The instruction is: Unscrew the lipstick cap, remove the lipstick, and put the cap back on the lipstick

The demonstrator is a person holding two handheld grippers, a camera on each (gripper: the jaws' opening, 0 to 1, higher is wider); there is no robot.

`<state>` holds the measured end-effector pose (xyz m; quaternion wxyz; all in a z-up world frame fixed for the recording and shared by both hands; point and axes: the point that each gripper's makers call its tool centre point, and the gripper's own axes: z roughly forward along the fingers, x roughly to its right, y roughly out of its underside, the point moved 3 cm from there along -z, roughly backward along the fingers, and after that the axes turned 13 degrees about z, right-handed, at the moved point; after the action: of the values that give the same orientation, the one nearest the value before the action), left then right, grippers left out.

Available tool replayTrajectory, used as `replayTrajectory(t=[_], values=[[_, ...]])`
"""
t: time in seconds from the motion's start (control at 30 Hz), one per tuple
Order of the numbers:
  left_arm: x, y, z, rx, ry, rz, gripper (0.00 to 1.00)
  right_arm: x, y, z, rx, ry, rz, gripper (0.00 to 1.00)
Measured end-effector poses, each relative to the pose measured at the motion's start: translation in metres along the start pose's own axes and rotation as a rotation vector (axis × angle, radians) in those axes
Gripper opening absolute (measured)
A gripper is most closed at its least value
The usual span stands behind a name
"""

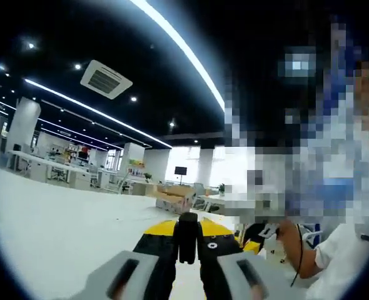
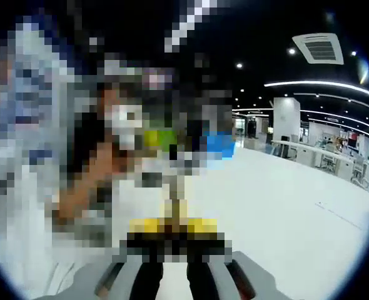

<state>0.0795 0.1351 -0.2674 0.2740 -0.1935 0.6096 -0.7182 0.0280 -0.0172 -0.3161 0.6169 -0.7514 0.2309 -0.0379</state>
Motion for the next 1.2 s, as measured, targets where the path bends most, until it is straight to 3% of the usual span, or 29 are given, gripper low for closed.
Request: replayTrajectory(t=[0.17,0.33,0.47,0.73,0.87,1.1,1.2], values=[[-0.019,0.026,-0.002,-0.036,-0.04,-0.025,0.13,0.001,-0.002,-0.004,0.016,0.01,-0.003,0.11],[-0.032,0.045,0.002,-0.066,-0.064,-0.011,0.13,0.003,-0.002,-0.007,0.023,0.019,0.003,0.11],[-0.042,0.069,0.004,-0.126,-0.103,0.024,0.13,0.004,-0.002,-0.008,0.022,0.023,0.006,0.11],[-0.047,0.097,0.0,-0.195,-0.1,0.009,0.13,0.007,-0.002,-0.01,0.026,0.027,0.011,0.11],[-0.055,0.121,-0.007,-0.287,-0.128,-0.021,0.13,0.009,-0.002,-0.01,0.027,0.028,0.014,0.11],[-0.041,0.135,-0.007,-0.365,-0.105,0.015,0.14,0.009,-0.001,-0.011,0.025,0.03,0.012,0.11],[-0.041,0.135,-0.009,-0.366,-0.113,0.012,0.14,0.007,0.0,-0.01,0.024,0.027,0.013,0.11]])
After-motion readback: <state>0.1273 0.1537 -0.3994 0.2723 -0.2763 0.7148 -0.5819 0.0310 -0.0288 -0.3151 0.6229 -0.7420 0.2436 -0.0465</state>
